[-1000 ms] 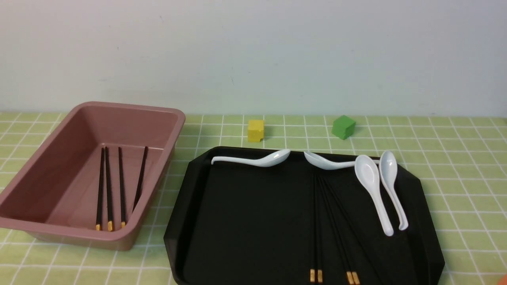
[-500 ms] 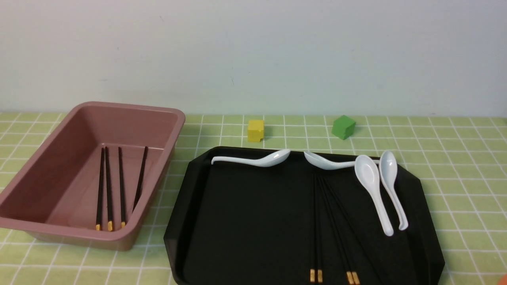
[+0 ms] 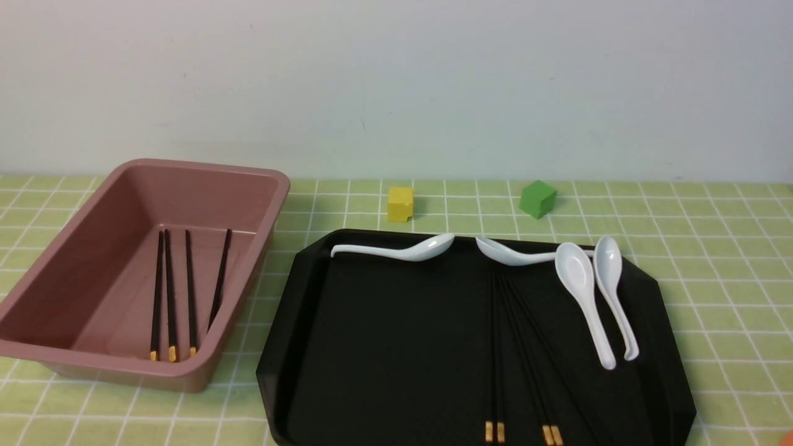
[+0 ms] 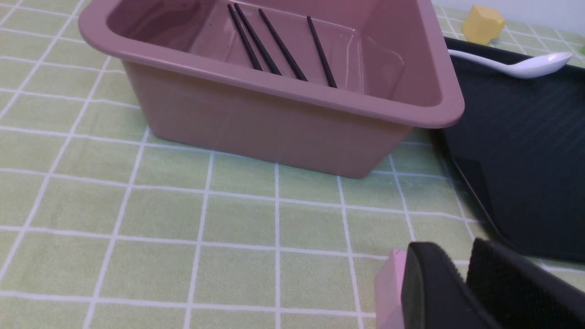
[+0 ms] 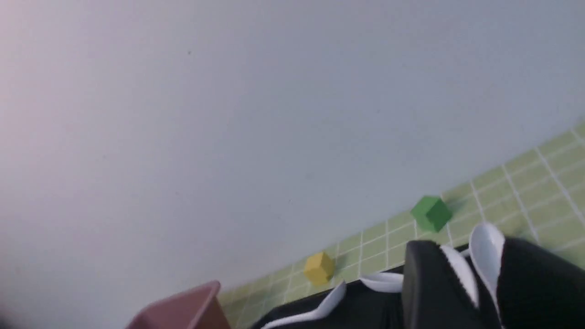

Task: On green tablecloth take chopsticks from black tray and put them in box.
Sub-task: 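Move the gripper over the chopsticks on the black tray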

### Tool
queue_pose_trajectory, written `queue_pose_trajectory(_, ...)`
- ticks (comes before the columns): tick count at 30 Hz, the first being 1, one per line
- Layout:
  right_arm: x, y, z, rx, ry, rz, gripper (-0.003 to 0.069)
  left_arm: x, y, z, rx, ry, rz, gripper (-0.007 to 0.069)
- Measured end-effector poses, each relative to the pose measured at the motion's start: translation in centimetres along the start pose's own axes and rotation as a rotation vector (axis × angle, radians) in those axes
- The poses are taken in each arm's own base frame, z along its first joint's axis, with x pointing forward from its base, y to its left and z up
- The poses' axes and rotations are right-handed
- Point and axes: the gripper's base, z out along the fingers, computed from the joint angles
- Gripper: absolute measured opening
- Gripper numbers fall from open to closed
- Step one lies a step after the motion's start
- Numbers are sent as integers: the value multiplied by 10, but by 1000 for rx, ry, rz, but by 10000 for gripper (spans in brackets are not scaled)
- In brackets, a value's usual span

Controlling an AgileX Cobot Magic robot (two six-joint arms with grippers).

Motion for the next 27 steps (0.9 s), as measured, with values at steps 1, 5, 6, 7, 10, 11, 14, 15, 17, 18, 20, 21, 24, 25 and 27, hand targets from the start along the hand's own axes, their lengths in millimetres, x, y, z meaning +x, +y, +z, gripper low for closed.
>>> queue_pose_trajectory(1,-10,9,4,6,37,-65,240,0,0,0,0,0,0,143)
queue_pose_trajectory(5,-28,29,38,111,390,-214,240,0,0,0,0,0,0,145)
queue_pose_trajectory(6,-28,29,48,145,478,-233,240,0,0,0,0,0,0,145)
queue_pose_trajectory(7,-28,29,57,177,572,-246,240,0,0,0,0,0,0,145)
queue_pose_trajectory(10,-18,18,99,295,857,-247,240,0,0,0,0,0,0,145)
queue_pose_trajectory(11,-13,14,113,323,940,-239,240,0,0,0,0,0,0,145)
queue_pose_trajectory(14,8,5,148,321,1161,-227,240,0,0,0,0,0,0,145)
queue_pose_trajectory(15,17,4,157,302,1218,-224,240,0,0,0,0,0,0,145)
queue_pose_trajectory(17,43,9,177,203,1346,-202,240,0,0,0,0,0,0,146)
queue_pose_trajectory(18,54,13,184,167,1380,-191,240,0,0,0,0,0,0,146)
queue_pose_trajectory(20,73,22,194,123,1419,-183,240,0,0,0,0,0,0,146)
queue_pose_trajectory(21,83,28,198,107,1436,-195,240,0,0,0,0,0,0,146)
queue_pose_trajectory(24,110,41,212,127,1467,-213,240,0,0,0,0,1,0,146)
queue_pose_trajectory(25,117,44,215,143,1473,-233,240,0,0,0,0,1,0,147)
queue_pose_trajectory(27,131,50,221,184,1480,-260,240,0,0,0,0,1,0,148)
